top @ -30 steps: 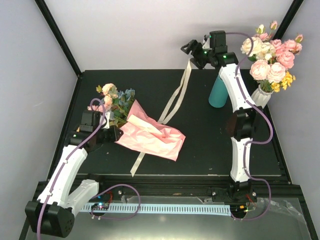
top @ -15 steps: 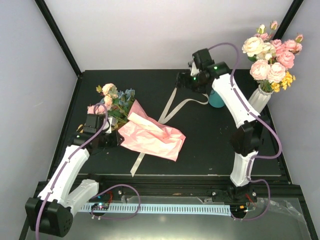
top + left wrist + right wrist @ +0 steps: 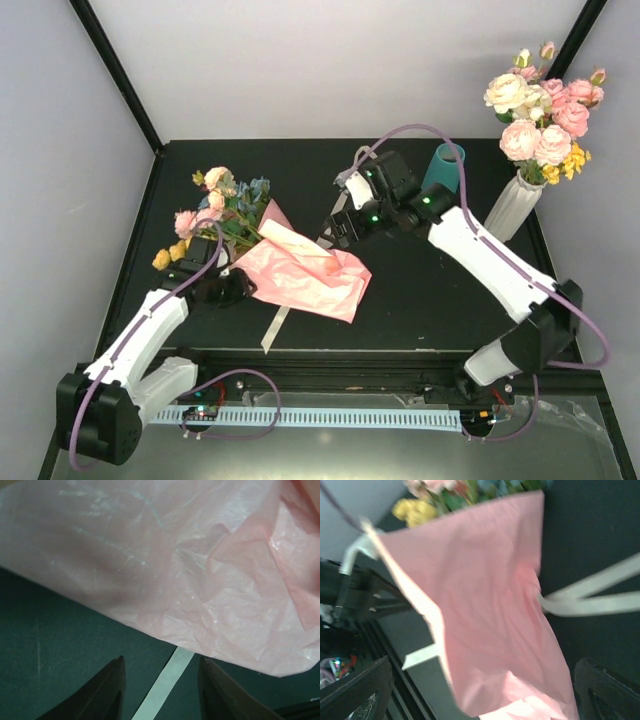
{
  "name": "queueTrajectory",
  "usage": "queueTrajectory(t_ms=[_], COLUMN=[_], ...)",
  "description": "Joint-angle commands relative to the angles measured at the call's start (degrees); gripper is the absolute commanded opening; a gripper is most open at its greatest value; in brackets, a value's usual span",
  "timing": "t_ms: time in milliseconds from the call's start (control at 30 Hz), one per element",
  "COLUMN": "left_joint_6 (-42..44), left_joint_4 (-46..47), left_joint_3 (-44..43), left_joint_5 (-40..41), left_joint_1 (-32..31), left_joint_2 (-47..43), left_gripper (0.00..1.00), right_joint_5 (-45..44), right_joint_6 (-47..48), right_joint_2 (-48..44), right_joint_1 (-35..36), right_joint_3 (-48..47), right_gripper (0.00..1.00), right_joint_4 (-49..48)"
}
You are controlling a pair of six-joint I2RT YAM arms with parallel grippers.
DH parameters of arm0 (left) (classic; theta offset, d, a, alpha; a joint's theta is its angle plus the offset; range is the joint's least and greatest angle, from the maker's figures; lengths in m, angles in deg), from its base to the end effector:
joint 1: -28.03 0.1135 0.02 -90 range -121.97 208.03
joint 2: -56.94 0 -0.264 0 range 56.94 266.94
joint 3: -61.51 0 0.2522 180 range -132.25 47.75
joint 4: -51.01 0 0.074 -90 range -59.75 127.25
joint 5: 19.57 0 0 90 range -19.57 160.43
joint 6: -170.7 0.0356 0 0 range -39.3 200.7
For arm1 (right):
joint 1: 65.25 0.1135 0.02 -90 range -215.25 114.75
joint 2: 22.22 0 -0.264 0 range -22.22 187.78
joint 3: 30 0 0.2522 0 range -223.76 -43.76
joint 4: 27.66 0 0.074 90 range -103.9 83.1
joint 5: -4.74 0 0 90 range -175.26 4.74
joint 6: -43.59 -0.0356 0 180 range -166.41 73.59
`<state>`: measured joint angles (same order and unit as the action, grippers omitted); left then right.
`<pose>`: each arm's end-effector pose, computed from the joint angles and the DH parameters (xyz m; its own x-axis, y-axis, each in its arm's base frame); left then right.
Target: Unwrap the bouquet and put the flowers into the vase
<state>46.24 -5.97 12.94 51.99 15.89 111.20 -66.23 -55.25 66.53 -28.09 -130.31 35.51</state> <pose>0.1601 -0.0460 0.2070 -0.9093 -0.3535 -0.2195 -0.2099 0.8452 -0.4915 0.2545 0.2075 0.3436 -0.7298 -0.3708 -0.5744 -0.6277 0.6963 0.3480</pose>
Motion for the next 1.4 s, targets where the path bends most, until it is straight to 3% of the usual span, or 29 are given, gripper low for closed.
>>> queueTrajectory(t_ms=[0, 67, 167, 400, 533, 667, 767, 833, 933, 1133, 1367], left_joint_6=[-6.2, -8.5, -12.0, -16.4, -15.4, -13.7, -13.0, -12.5, -10.6, -3.8, 3.5], left_joint_4=[1.7, 2.5, 6.1, 16.6, 22.1, 23.9, 25.8, 26.6, 25.9, 22.4, 20.7], left_joint_3=[2.0, 3.5, 6.1, 11.6, 12.9, 11.4, 11.0, 10.6, 9.0, 4.1, -2.9], left_joint_5=[3.6, 4.7, 3.9, 0.7, 0.6, 1.3, 1.7, 2.4, 4.0, 7.8, 8.2], left_joint_1=[-0.5, -0.6, -0.6, -0.6, -0.5, -0.5, -0.5, -0.5, -0.5, -0.4, -0.2], left_joint_2=[-1.6, -2.9, -3.9, -3.1, -0.2, 4.8, 7.3, 8.1, 8.9, 12.0, 22.5], left_gripper=[0.52, 0.61, 0.67, 0.69, 0.65, 0.56, 0.41, 0.2, 0.03, 0.02, 0.02], right_joint_5=[7.2, 8.4, 5.0, -9.1, -9.9, -17.3, -21.2, -23.8, -28.0, -30.5, -27.3], right_joint_6=[2.3, 2.7, 6.0, 7.9, 7.3, 2.9, 1.0, -0.2, -3.4, -7.8, -9.0], right_joint_2=[-4.3, -4.7, -2.9, 8.6, 11.7, 11.4, 10.8, 10.1, 8.9, 6.1, -0.6], right_joint_1=[0.7, 2.2, 6.1, 10.3, 10.5, 10.5, 10.4, 10.3, 9.7, 4.8, 2.0], right_joint_3=[5.6, 7.4, 6.8, -2.9, -6.7, -8.1, -9.2, -9.3, -8.6, -3.6, 9.4], right_gripper=[1.0, 1.0, 1.0, 0.93, 0.68, 0.2, 0.05, 0.02, 0.02, 0.02, 0.01], right_joint_4=[-11.7, -13.4, -12.1, -3.3, -0.5, -0.9, 0.2, 0.5, 1.3, 3.8, 3.0])
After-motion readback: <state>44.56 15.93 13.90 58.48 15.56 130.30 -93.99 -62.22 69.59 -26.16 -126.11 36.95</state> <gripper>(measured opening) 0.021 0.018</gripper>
